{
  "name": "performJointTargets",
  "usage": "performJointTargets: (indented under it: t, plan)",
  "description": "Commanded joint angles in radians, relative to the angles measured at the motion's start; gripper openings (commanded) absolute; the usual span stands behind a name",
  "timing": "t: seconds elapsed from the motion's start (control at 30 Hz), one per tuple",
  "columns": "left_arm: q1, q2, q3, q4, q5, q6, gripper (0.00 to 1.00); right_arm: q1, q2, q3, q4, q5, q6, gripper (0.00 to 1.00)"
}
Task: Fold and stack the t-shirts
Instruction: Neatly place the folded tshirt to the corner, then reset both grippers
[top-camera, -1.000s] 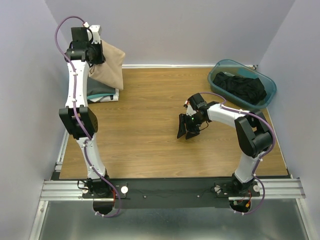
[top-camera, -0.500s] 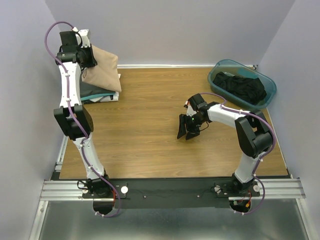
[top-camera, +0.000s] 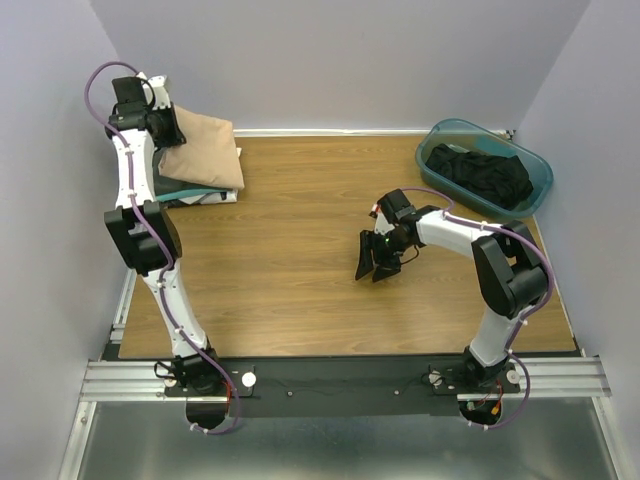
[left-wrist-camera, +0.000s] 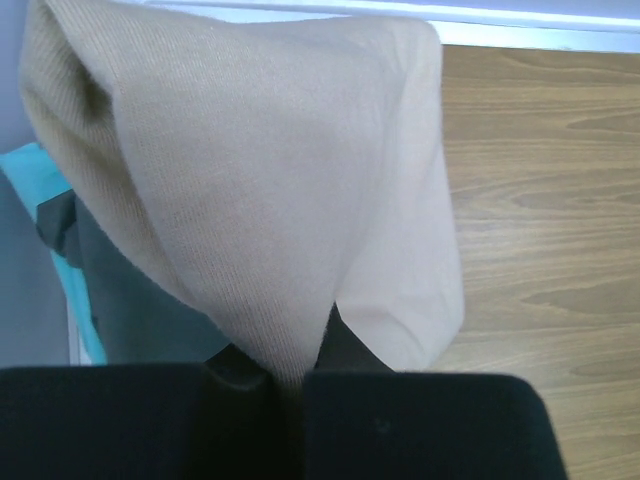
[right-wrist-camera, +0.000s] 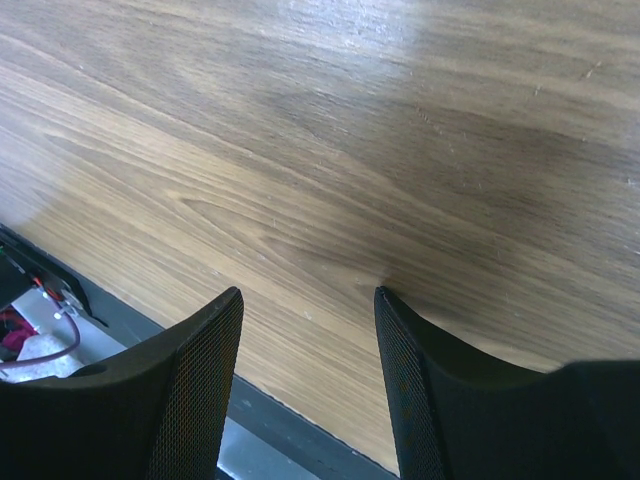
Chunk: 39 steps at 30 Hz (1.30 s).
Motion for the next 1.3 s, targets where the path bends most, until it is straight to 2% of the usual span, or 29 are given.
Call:
performJointTargets:
  t: [0.0, 0.17, 0.23, 0.27, 0.33, 0.37, 0.43, 0.47, 0.63, 0.83, 0.9, 1.07, 1.13, 1.27]
  plan:
    - [0.034, 0.020, -0.006, 0.027, 0.013, 0.027, 0.00, 0.005, -0.010, -0.032, -0.017, 0.014, -0.002, 0.63]
    - [0.048, 0.057, -0.006, 0.016, -0.002, 0.037, 0.00, 0.004, -0.012, -0.028, -0.020, 0.009, 0.000, 0.63]
    - [0.052, 0.068, -0.006, 0.010, -0.045, 0.025, 0.04, 0.005, -0.015, -0.023, -0.020, 0.007, 0.003, 0.63]
    - [0.057, 0.077, 0.002, 0.001, -0.070, 0.018, 0.19, 0.005, -0.022, -0.022, -0.020, 0.007, 0.004, 0.63]
    - [0.065, 0.077, 0.002, 0.002, -0.139, -0.007, 0.36, 0.005, -0.035, -0.019, -0.020, 0.009, 0.006, 0.63]
    - [0.074, 0.069, -0.003, 0.014, -0.160, -0.034, 0.48, 0.005, -0.041, -0.016, -0.018, 0.014, 0.006, 0.63]
    - [0.078, 0.049, -0.011, 0.037, -0.215, -0.080, 0.59, 0.005, -0.056, -0.016, -0.018, 0.017, 0.006, 0.65]
    - [0.083, 0.023, -0.030, 0.069, -0.235, -0.103, 0.72, 0.005, -0.064, -0.014, -0.018, 0.018, 0.003, 0.66]
    - [0.080, -0.067, -0.104, 0.152, -0.246, -0.136, 0.74, 0.007, -0.087, -0.017, -0.018, 0.030, -0.009, 0.68]
    - [0.040, -0.228, -0.256, 0.235, -0.349, -0.130, 0.75, 0.007, -0.145, -0.014, -0.015, 0.099, -0.016, 0.68]
    - [0.029, -0.285, -0.362, 0.289, -0.369, -0.143, 0.75, 0.007, -0.165, -0.013, -0.012, 0.127, -0.011, 0.68]
    - [-0.004, -0.551, -0.671, 0.468, -0.400, -0.203, 0.75, 0.007, -0.225, -0.012, 0.002, 0.208, -0.003, 0.68]
    - [-0.027, -0.621, -0.739, 0.498, -0.406, -0.213, 0.75, 0.007, -0.248, -0.016, 0.010, 0.237, 0.001, 0.68]
    - [-0.133, -0.803, -0.949, 0.559, -0.429, -0.210, 0.75, 0.005, -0.291, -0.028, 0.036, 0.331, 0.023, 0.69]
